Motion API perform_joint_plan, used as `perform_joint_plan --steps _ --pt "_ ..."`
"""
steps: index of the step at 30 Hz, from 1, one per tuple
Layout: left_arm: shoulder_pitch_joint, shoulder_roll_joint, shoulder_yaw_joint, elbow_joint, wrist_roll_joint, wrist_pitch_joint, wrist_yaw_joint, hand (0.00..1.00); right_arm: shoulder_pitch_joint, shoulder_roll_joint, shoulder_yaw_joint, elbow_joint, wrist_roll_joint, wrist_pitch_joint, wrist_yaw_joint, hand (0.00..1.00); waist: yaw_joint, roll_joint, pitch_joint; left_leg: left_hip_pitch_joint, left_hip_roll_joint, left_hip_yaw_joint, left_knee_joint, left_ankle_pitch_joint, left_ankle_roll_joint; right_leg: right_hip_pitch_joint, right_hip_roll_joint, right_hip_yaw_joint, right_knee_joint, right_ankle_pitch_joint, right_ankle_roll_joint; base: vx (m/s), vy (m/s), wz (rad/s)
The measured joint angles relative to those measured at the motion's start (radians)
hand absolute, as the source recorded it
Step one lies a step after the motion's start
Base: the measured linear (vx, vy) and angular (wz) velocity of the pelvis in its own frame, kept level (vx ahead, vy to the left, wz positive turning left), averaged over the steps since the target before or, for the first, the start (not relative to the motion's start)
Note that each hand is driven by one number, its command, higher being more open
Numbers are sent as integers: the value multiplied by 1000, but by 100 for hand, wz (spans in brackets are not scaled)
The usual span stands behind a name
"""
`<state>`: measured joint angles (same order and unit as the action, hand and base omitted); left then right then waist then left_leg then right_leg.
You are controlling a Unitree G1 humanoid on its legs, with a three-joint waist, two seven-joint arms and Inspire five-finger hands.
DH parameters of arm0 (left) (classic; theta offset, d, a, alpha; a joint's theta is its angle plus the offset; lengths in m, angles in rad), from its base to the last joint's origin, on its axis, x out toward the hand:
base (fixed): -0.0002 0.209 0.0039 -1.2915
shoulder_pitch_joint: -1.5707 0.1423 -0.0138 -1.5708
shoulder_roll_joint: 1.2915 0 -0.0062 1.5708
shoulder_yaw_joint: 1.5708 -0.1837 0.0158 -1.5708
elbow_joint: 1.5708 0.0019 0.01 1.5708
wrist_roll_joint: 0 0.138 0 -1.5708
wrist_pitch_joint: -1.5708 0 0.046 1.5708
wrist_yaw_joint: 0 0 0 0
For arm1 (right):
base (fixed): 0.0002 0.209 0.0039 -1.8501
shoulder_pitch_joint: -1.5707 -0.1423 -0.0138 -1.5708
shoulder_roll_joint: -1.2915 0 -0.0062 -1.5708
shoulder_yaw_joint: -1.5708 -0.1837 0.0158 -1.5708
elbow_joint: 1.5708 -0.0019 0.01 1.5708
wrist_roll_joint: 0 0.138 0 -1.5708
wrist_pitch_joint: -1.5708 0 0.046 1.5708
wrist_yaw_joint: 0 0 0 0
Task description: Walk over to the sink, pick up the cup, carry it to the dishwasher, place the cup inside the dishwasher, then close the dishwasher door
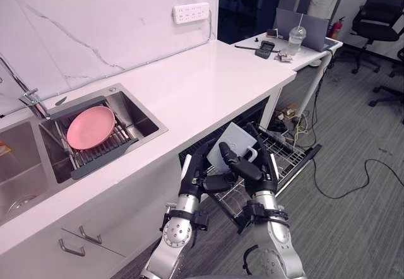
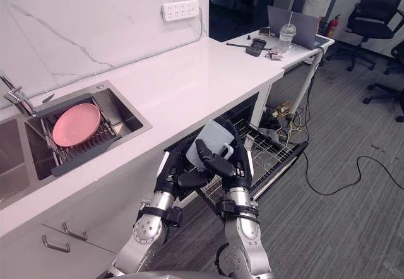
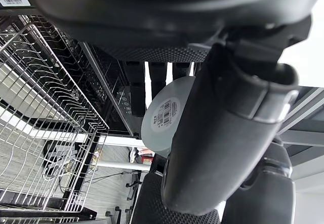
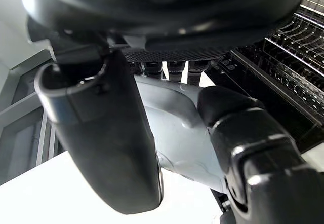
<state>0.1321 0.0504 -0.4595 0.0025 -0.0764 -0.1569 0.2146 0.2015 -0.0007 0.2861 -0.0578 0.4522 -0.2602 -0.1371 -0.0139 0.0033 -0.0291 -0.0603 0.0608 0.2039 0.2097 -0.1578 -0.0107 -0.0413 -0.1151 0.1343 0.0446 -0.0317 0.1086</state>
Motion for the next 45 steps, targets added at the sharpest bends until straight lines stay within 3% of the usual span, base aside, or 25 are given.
perform_joint_plan --steps 12,13,18,28,29,36,45 --pt "-28 11 -23 0 -3 0 -23 30 -2 -2 8 11 159 0 35 90 1 -19 -12 0 -1 -7 -14 13 -1 -1 0 -7 0 0 0 -2 -2 1" --pt "-30 11 -23 0 -3 0 -23 30 -4 -2 9 11 179 0 39 30 1 -22 -14 0 -1 -8 -15 14 -1 -1 0 -9 0 0 0 0 0 0" --pt "-54 53 -41 1 -23 0 -24 30 -9 -13 15 11 229 0 45 30 0 -37 -24 0 -3 -19 -32 28 -4 0 0 -17 0 0 -1 -11 -17 7" --pt "-77 71 -52 2 -24 -6 -24 30 -47 -26 -2 33 274 1 46 30 0 -40 -24 3 -4 -28 -64 57 -7 1 2 -27 -12 13 -9 -12 -9 3" --pt "-77 68 -52 3 -24 -6 -24 90 -47 -26 -4 33 274 1 46 30 0 -41 -24 5 -4 -28 -65 57 -7 2 2 -26 -11 13 -9 0 0 0" --pt "-60 62 -29 2 -19 -30 -69 90 -98 -20 -53 32 255 5 48 30 1 -59 -12 10 -5 -26 -65 57 -7 6 2 -25 -8 13 -9 0 0 0" --pt "6 17 106 -8 -20 -30 -54 90 -115 20 -207 -92 10 -1 13 30 1 -57 -6 19 -4 -24 -70 56 -8 13 2 -26 -8 12 -10 0 0 0"
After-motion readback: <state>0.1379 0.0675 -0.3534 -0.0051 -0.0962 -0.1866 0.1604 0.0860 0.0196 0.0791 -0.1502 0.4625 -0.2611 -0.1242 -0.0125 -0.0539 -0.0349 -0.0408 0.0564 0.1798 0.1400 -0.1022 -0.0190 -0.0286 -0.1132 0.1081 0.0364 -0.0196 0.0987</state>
